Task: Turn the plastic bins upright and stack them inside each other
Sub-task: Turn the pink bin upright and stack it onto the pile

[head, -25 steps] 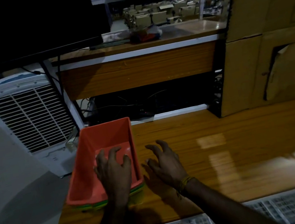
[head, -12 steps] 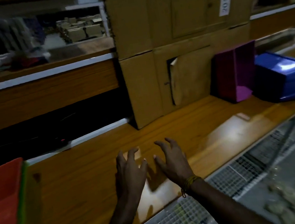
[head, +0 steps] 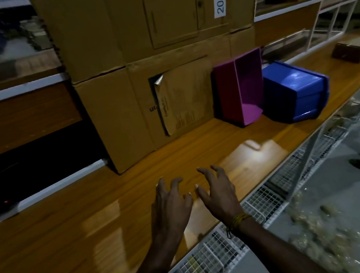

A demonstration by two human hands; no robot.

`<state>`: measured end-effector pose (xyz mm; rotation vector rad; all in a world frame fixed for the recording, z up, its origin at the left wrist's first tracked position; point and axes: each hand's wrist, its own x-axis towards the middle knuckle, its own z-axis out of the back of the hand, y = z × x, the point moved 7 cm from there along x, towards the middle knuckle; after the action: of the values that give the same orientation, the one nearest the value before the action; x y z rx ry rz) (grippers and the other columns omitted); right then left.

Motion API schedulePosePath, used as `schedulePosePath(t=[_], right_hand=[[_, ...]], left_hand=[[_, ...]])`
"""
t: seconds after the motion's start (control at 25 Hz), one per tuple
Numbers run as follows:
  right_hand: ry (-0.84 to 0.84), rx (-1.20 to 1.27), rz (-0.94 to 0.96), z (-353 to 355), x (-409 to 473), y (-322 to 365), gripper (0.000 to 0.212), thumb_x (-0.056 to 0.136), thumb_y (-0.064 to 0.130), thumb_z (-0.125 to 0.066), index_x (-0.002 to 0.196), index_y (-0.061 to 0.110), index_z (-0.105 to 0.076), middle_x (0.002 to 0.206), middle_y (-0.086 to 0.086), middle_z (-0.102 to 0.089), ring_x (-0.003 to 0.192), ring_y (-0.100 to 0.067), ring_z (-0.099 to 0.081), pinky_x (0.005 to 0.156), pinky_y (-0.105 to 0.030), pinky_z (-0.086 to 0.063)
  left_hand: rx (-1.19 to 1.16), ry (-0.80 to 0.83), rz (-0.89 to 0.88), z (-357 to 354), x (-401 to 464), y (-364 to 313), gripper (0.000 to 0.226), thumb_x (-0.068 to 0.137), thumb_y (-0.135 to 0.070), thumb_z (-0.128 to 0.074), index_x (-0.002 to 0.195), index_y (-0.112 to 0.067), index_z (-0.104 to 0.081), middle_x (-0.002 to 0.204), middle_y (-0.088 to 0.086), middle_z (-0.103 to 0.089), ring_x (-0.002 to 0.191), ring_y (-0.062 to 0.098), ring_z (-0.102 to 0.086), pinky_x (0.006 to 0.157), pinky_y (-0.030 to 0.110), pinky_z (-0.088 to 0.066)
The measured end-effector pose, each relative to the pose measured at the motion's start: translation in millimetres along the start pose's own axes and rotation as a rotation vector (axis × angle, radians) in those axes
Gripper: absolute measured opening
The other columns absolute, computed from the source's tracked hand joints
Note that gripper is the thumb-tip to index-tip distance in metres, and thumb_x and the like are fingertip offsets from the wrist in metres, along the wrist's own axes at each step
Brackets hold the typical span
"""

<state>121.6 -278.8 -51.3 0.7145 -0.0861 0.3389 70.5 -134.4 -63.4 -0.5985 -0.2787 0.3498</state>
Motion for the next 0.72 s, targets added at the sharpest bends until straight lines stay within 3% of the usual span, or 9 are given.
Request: schedulePosePath(t=[0.24,0.56,0.72], right_hand=[[0.014,-0.039,-0.073,-7,53,-40,0.049,0.095,0.043,-0.048,0.142,0.039,-0.035,0.156,-0.005,-0.025,0.142,-0.030,-0.032,0.108,-0.058,-0.035],[-0.017,-0.127,-0.119,4,147,-71,0.051,0.095,0.041,-0.050,0.143,0.035,-0.035,0.156,-0.007,-0.026,0.142,-0.030,-0.032,0.110,-0.057,-0.034],[-0.079,-0.060,-0.161,21,186,-86,0.049,0.095,0.042,-0.051,0.141,0.035,-0.035,0.153,-0.007,-0.027,0.133,-0.031,-0.042,0.101,-0.055,-0.044]], left_hand=[[-0.056,0.087,0.027,-42,57,-16,0.051,0.094,-0.034,-0.057,0.141,-0.033,-0.039,0.161,0.010,-0.010,0.141,0.034,-0.028,0.097,0.043,-0.047],[-0.037,0.136,-0.028,-73,160,-38,0.054,0.093,-0.037,-0.056,0.143,-0.036,-0.035,0.161,0.007,-0.011,0.138,0.033,-0.035,0.087,0.039,-0.051],[-0.052,0.162,-0.052,-84,198,-58,0.054,0.095,-0.037,-0.054,0.145,-0.035,-0.033,0.161,0.009,-0.008,0.142,0.033,-0.030,0.096,0.041,-0.049]])
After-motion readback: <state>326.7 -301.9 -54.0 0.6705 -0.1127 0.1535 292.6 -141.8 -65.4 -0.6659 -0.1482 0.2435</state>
